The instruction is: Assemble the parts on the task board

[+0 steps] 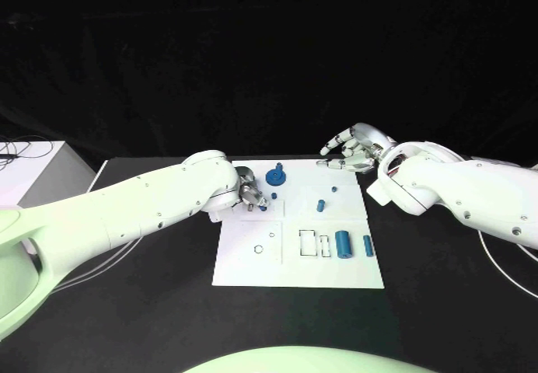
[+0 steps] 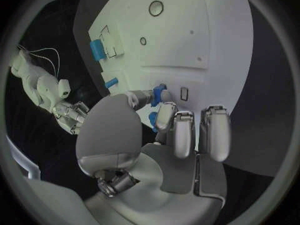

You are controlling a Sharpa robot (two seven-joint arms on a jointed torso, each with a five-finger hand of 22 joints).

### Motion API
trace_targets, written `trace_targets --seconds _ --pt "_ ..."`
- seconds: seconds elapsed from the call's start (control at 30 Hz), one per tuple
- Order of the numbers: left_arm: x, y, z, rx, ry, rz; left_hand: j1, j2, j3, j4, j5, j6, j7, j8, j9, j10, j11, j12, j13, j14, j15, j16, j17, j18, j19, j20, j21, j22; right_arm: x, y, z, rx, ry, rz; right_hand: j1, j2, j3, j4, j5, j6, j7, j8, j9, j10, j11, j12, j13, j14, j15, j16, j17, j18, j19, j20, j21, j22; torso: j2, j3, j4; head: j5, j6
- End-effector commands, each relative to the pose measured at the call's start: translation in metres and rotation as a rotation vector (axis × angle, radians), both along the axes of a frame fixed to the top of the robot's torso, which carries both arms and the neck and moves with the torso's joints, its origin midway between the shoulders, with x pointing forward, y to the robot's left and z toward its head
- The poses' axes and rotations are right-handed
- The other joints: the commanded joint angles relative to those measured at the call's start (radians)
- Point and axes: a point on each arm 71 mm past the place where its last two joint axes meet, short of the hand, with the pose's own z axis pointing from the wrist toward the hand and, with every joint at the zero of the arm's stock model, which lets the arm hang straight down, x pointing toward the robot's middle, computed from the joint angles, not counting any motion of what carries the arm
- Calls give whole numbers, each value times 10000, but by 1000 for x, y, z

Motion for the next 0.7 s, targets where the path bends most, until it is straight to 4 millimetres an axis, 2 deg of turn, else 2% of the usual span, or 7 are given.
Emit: trace_targets --seconds 0.03,0.7 --pt "-1 -2 0 71 111 -279 18 66 1901 -1954 37 148 -160 4 16 77 16 13 1 1040 -59 33 2635 -148 35 -2 72 486 -1 1 0 -81 3 154 -59 -19 30 47 69 -57 -2 46 9 828 8 -34 2413 1061 -13 43 2634 87 609 -47 -51 1716 1 2 0 -3 -4" --pt "0 -4 0 98 52 -313 21 63 1923 -1980 44 153 -161 1 22 75 15 7 -7 1040 -61 33 2635 -149 37 -3 73 489 -1 1 0 -90 18 157 -77 -25 37 43 63 -76 -1 56 29 825 8 -38 2411 1061 -13 43 2634 90 606 -46 -64 1708 1 19 1 -3 -24"
